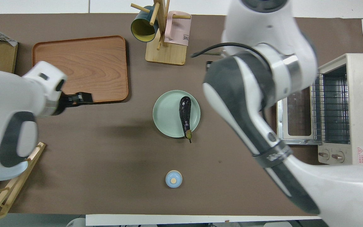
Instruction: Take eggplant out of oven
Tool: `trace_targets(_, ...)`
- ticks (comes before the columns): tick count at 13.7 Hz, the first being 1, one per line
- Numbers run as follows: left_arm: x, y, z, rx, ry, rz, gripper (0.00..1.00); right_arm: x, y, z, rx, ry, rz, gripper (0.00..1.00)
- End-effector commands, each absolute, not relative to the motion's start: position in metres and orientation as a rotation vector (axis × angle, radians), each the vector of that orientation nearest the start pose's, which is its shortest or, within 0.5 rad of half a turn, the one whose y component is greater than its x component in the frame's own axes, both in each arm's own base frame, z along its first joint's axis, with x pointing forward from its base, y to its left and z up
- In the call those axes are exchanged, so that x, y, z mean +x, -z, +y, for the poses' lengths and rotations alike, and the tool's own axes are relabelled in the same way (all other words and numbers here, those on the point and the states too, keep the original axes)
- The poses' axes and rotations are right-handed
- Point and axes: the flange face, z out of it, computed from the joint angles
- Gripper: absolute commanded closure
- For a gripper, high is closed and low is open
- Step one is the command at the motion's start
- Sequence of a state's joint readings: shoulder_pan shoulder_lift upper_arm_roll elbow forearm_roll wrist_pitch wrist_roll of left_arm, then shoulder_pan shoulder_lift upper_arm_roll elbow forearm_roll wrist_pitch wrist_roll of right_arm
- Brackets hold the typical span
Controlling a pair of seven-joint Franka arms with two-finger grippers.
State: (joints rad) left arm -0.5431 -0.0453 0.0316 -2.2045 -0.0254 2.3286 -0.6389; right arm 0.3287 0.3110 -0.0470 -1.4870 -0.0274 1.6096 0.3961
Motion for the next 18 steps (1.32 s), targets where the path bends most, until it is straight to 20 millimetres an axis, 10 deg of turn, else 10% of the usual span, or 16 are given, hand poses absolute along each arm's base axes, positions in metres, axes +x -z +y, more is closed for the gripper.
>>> trace_targets(1,0.454,-0.382,-0.355,-3.294,0.313,-0.403,0.00,0.576,-0.423,0.126,-3.267,-0.283,0.118,0.88)
trace_targets(3,0.442,-0.361,-0.399,-3.334,0.341,-0.384,0.01,0.563,-0.385,0.096,-3.251,-0.225,0.145,0.94)
trace_targets(7,0.458,-0.330,-0.454,-3.338,0.328,-0.418,0.09,0.566,-0.341,0.100,-3.249,-0.220,0.172,0.94)
trace_targets(11,0.445,-0.306,-0.465,-3.321,0.287,-0.369,0.21,0.560,-0.308,0.078,-3.312,-0.203,0.114,0.94)
trace_targets(14,0.438,-0.297,-0.468,-3.294,0.237,-0.350,0.71,0.555,-0.295,0.061,-3.330,-0.181,0.078,0.94)
trace_targets(18,0.491,-0.329,-0.418,-3.159,0.104,-0.445,0.96,0.572,-0.317,0.051,-3.445,-0.227,-0.135,0.99)
